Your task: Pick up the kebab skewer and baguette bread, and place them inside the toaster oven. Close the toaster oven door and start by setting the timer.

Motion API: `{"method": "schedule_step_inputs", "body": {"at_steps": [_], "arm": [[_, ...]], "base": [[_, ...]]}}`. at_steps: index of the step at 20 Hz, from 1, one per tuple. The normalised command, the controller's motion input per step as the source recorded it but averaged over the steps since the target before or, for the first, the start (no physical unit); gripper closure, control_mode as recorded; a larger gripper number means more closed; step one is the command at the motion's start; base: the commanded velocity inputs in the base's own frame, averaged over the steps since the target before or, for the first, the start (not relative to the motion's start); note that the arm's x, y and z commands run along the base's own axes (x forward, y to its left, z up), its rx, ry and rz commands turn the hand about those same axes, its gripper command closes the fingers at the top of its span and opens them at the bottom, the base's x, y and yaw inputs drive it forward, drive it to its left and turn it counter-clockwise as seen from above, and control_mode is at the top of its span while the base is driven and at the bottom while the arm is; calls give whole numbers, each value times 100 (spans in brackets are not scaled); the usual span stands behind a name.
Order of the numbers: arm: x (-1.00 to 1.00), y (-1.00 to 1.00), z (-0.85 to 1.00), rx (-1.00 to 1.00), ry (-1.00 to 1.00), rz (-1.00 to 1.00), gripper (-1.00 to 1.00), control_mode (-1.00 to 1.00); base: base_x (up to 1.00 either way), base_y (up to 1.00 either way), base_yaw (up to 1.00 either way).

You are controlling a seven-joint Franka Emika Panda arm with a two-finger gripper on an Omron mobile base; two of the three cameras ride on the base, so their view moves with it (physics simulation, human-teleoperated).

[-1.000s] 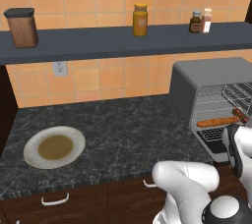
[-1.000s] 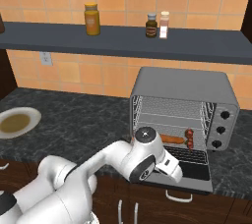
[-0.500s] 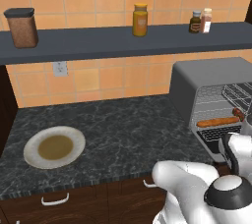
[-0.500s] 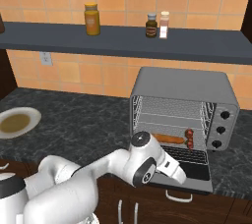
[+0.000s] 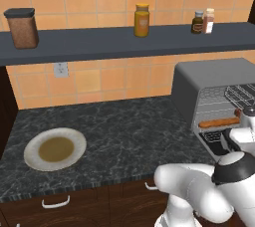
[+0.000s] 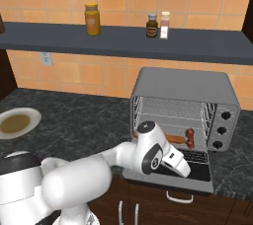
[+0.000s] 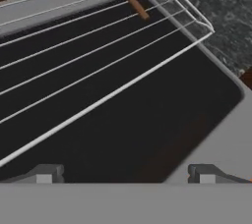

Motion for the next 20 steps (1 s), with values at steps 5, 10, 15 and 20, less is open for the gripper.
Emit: {"method": "schedule_step_inputs", "body": {"at_steps": [5,10,15,20], "arm": [[4,0,-7,0,5,-10,-100,-100],[16,7,0,7,2,-15,-100,-100],[28,19,0,16,0,-18,-100,-100],[44,12,-7,15,-1,-14,-100,-100]], "base": [[0,0,0],[0,0,0],[0,0,0],[0,0,0]]}}
